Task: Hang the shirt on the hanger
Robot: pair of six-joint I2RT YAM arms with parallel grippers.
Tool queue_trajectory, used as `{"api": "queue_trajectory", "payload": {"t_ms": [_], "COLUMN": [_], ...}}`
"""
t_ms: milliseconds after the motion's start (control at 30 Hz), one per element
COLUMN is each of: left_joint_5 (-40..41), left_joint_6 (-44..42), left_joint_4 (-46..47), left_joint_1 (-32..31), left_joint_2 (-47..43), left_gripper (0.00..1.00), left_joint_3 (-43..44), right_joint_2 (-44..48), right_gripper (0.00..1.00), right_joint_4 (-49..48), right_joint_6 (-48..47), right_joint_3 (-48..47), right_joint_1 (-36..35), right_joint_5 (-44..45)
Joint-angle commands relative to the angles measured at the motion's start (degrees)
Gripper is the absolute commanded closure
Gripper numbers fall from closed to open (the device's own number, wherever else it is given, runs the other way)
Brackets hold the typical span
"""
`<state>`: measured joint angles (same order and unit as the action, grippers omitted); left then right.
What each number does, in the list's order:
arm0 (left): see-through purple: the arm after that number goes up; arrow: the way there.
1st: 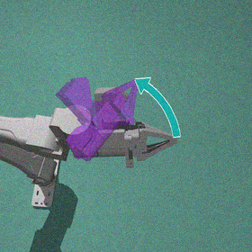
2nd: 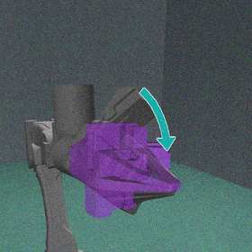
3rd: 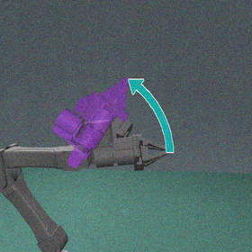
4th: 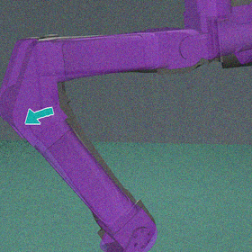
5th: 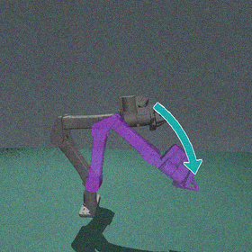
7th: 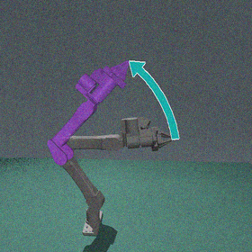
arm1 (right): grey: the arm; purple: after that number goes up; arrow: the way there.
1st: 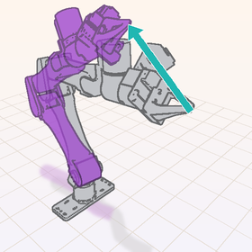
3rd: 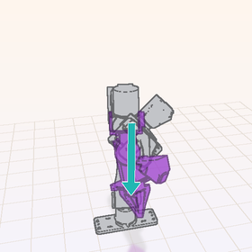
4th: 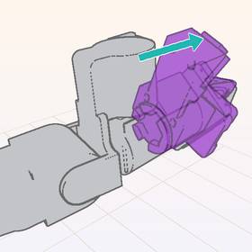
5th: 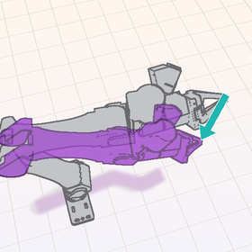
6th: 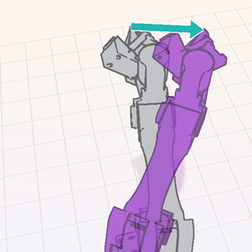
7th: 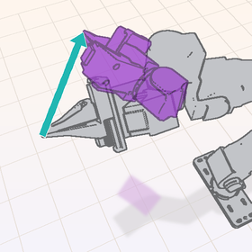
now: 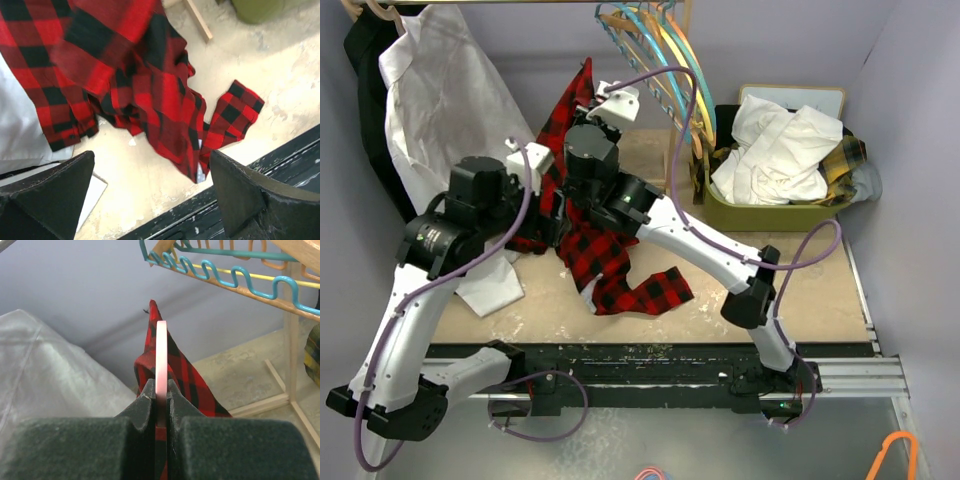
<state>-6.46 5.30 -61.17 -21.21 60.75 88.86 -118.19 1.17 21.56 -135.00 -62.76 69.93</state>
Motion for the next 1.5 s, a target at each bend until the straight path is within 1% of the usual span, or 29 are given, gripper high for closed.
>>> {"api": "queue_trajectory", "payload": {"t_ms": [0,100,167,233,367,433,500,533,600,633,667,733,767,833,933,967,1033,1100,1133,1167,1233,1267,1300,1333,1467], "left_joint_5": [5.6,8.1,10.8,13.8,19.8,20.4,19.9,20.0,21.2,22.1,22.6,22.5,22.1,19.0,15.6,15.2,13.4,8.7,6.0,2.8,-1.3,-2.0,-2.0,-1.3,-0.5], "left_joint_6": [-4.5,-5.3,-6.1,-7.6,-9.4,-9.5,-9.4,-9.4,-9.9,-10.3,-10.8,-12.1,-13.3,-16.5,-19.7,-20.3,-22.2,-24.0,-24.8,-26.0,-28.0,-28.2,-28.0,-27.4,-24.8], "left_joint_4": [5.7,7.5,9.4,12.0,17.5,19.7,22.2,24.1,26.2,27.2,28.0,28.5,28.6,27.9,27.3,25.9,23.0,18.5,16.1,12.6,8.8,7.7,6.8,6.2,4.4], "left_joint_1": [-4.5,-6.3,-7.2,-7.7,-7.8,-7.8,-7.8,-7.8,-7.8,-7.8,-7.8,-7.8,-7.8,-7.8,-7.2,-6.8,-5.8,-3.8,-2.6,-0.7,1.9,3.5,4.9,6.1,12.5], "left_joint_2": [-0.8,-0.6,-0.2,0.3,1.6,1.9,2.0,2.1,2.9,3.5,4.2,5.7,6.3,6.2,2.1,1.3,-0.6,-1.8,-2.3,-2.9,-4.2,-4.7,-5.2,-5.5,-7.6], "left_gripper": [0.01,0.01,0.01,0.0,0.07,0.07,0.11,0.15,0.36,0.48,0.64,0.97,1.0,1.0,1.0,1.0,1.0,1.0,1.0,1.0,1.0,1.0,1.0,1.0,1.0], "left_joint_3": [-4.3,-6.3,-8.3,-10.7,-15.4,-17.4,-19.0,-19.6,-20.0,-20.0,-20.0,-19.5,-19.5,-19.5,-19.8,-19.1,-18.3,-16.7,-15.8,-14.9,-13.5,-13.0,-12.7,-12.3,-9.6], "right_joint_2": [-3.0,-4.3,-4.3,-3.5,-1.8,-0.8,0.1,0.5,1.3,1.6,2.0,2.9,3.4,4.3,6.0,6.7,8.7,10.6,11.6,12.5,14.5,15.8,17.0,18.5,24.7], "right_gripper": [1.0,1.0,1.0,1.0,1.0,1.0,1.0,1.0,1.0,1.0,1.0,1.0,1.0,1.0,1.0,0.94,0.69,0.62,0.57,0.49,0.29,0.13,0.03,0.0,0.0], "right_joint_4": [-18.9,-27.3,-29.4,-30.6,-31.6,-31.1,-28.1,-26.4,-23.8,-22.6,-21.7,-21.1,-20.2,-17.0,-12.3,-12.0,-12.3,-12.4,-11.9,-10.8,-8.4,-7.8,-7.8,-8.3,-10.4], "right_joint_6": [-11.5,-19.1,-20.4,-20.7,-20.5,-19.7,-16.8,-15.2,-12.1,-10.9,-10.0,-8.7,-7.5,-4.0,0.3,0.9,2.0,2.9,3.5,4.9,7.2,8.4,9.0,9.2,8.1], "right_joint_3": [-6.2,-6.3,-6.0,-4.6,-1.4,-0.2,0.4,0.5,1.0,1.2,1.7,2.9,3.2,3.4,3.8,4.5,6.4,7.9,8.5,8.5,8.5,8.9,9.4,10.2,12.6], "right_joint_1": [-0.4,-0.3,-0.3,-0.3,-0.3,-0.3,-0.4,-0.4,-0.3,-0.4,-0.3,-0.4,-0.4,-0.4,-0.3,-0.3,-0.2,0.4,0.8,1.4,2.9,3.8,4.4,5.0,5.9], "right_joint_5": [7.4,8.7,8.9,8.9,8.8,8.4,7.5,7.0,6.0,5.7,5.4,4.9,4.5,3.1,-0.1,-1.5,-4.1,-7.0,-8.7,-10.9,-14.8,-16.7,-18.7,-20.4,-26.1]}}
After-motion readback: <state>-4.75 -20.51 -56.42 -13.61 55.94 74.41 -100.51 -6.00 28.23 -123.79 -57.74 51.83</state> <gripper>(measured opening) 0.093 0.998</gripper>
